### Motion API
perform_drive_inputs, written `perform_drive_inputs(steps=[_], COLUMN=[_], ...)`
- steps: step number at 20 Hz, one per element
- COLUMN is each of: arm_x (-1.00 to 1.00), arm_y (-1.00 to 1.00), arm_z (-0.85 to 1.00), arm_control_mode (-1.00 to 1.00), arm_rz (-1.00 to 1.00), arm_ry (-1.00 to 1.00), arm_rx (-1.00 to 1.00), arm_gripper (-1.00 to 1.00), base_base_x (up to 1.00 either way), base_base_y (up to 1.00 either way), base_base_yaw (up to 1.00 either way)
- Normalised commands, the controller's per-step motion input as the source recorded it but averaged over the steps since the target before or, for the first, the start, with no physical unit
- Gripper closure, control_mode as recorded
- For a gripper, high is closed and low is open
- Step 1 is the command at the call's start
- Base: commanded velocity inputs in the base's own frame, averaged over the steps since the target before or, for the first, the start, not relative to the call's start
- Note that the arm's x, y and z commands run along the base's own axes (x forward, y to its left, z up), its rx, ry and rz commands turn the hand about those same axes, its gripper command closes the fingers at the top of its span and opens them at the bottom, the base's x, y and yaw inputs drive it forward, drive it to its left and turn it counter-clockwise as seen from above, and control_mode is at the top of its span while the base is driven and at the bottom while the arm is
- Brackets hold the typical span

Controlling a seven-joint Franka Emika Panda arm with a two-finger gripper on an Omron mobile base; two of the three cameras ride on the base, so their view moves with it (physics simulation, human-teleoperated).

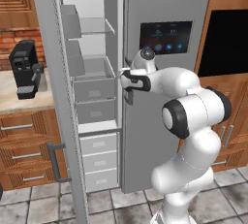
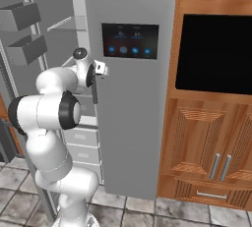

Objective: Take the lemon wedge from the fridge and place it on the plate with fish on the dining counter.

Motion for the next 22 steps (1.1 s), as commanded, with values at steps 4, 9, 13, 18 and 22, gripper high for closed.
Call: perform_drive_inputs(steps=[4,9,13,18,22], arm_x=[0.47,0.53,0.24,0.00,0.00], arm_y=[0.00,0.00,0.00,0.00,0.00], arm_z=[-0.33,-0.21,-0.05,0.00,0.00], arm_control_mode=[-1.00,-1.00,-1.00,-1.00,-1.00], arm_rz=[0.00,0.00,-0.01,0.00,0.00], arm_ry=[0.00,-0.01,0.00,0.00,0.00], arm_rx=[0.00,0.00,0.00,0.00,0.00], arm_gripper=[-1.00,1.00,1.00,1.00,1.00], base_base_x=[0.00,0.00,0.00,0.00,0.00], base_base_y=[0.00,0.00,0.00,0.00,0.00], base_base_yaw=[0.00,0.00,0.00,0.00,0.00])
